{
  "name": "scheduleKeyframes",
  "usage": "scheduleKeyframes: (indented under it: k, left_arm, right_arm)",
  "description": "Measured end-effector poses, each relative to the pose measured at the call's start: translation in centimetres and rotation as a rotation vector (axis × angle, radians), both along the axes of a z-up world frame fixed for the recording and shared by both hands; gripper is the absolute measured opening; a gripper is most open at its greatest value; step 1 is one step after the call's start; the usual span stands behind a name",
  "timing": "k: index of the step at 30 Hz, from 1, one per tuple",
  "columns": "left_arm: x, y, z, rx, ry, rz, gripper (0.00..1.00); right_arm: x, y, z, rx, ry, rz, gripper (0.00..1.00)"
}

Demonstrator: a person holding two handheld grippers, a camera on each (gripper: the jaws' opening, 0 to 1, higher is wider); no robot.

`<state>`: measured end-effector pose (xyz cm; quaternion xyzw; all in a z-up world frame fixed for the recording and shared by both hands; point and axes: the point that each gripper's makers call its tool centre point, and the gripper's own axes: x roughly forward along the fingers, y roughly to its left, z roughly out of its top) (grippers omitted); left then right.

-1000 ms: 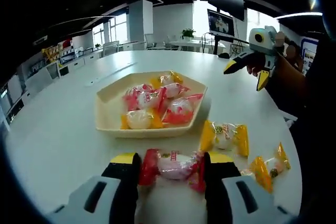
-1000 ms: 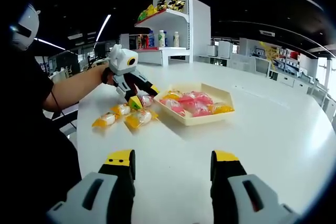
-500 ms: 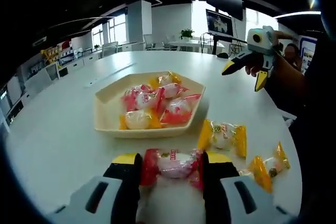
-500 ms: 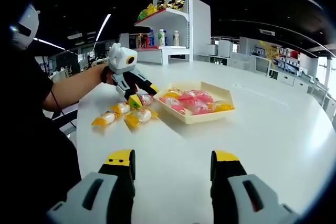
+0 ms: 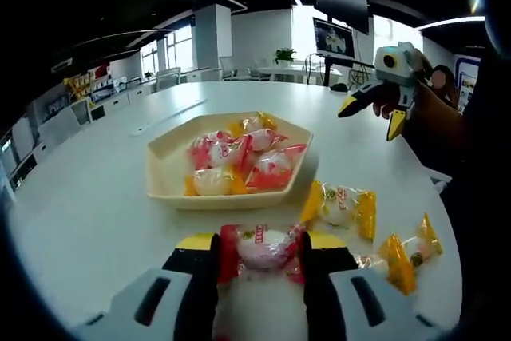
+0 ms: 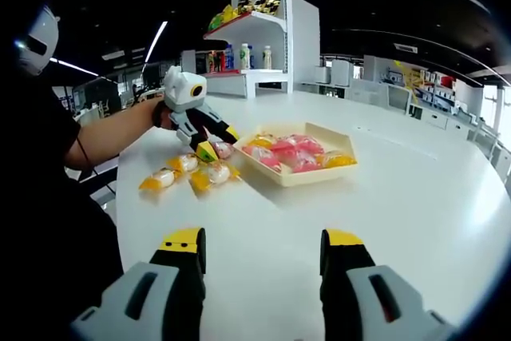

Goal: Pick up the marshmallows scattered on the table and place them into the bowl on the table

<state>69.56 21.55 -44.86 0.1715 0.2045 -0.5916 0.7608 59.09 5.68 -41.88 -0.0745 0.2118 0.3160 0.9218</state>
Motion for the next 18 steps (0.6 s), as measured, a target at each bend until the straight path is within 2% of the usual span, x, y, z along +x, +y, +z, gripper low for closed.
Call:
scheduleKeyframes:
  k: [18]
  left_arm:
    - [0.50, 0.31, 0.08, 0.003, -0.012, 0.016, 0.30]
  right_arm:
    - [-0.08, 0.08, -0.10, 0.000, 0.003, 0.000, 0.57]
